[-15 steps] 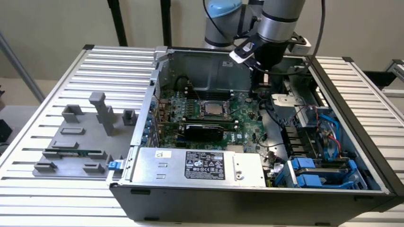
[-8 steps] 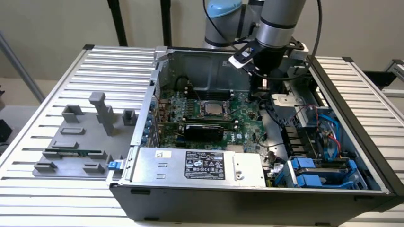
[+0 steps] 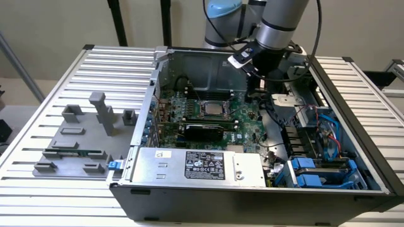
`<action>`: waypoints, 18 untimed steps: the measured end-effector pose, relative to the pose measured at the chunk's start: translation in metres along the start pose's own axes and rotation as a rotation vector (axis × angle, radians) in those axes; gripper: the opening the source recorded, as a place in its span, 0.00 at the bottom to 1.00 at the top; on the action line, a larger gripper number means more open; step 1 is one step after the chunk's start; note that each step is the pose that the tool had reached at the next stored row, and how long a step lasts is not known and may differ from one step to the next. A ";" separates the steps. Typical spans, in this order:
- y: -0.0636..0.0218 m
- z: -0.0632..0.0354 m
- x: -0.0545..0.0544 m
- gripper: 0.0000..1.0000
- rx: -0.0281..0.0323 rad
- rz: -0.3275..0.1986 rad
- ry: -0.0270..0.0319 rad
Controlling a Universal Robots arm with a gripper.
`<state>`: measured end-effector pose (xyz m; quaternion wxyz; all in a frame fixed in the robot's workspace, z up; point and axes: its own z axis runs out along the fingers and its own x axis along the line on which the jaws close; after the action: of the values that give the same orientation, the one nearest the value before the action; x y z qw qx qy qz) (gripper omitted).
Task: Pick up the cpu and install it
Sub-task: 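Close the cpu cover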
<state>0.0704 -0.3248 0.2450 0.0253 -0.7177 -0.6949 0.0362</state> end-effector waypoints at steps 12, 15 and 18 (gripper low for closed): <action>-0.0135 0.0017 0.000 0.11 0.1568 -0.003 -0.0052; -0.0196 0.0027 -0.001 0.11 0.1805 -0.004 -0.0061; -0.0255 0.0036 -0.001 0.11 0.2045 -0.004 -0.0069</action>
<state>0.0447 -0.3248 0.2436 0.0961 -0.7097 -0.6893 0.1094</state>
